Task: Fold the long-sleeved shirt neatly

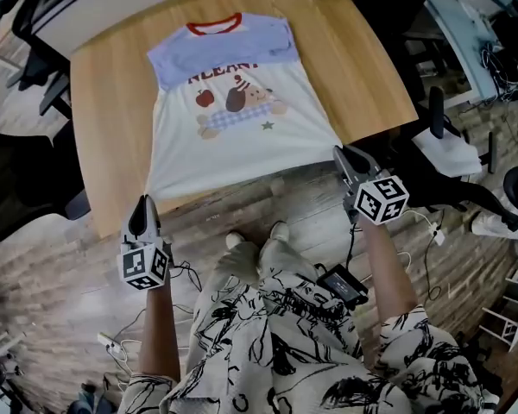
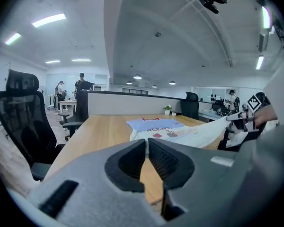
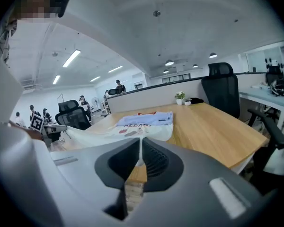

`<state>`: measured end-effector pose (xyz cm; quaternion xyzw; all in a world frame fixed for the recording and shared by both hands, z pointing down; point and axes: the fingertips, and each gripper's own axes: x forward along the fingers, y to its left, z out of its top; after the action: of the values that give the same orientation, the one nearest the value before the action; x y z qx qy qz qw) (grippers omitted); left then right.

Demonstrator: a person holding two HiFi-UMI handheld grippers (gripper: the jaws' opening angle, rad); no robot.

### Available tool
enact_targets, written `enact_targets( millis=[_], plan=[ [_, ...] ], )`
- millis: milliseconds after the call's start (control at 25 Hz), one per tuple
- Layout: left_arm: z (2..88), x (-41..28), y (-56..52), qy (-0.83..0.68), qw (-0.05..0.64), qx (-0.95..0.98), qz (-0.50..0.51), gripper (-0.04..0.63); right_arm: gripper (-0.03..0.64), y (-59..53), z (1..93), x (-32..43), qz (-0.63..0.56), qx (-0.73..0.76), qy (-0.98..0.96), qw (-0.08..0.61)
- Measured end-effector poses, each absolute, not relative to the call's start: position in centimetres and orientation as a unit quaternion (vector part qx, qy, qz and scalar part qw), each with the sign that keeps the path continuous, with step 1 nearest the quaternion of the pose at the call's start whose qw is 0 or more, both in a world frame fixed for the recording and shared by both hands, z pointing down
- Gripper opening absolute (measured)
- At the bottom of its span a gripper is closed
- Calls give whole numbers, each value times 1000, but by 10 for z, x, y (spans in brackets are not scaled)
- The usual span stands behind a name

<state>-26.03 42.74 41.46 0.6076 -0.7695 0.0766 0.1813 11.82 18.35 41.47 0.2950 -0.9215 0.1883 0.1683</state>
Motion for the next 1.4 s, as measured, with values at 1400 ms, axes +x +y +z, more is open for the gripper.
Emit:
enact_targets(
  millis=[1400],
  plan=[
    [325, -440, 95, -821, 95, 554, 100, 29, 28, -141, 350, -60, 164, 221, -940, 202]
  ],
)
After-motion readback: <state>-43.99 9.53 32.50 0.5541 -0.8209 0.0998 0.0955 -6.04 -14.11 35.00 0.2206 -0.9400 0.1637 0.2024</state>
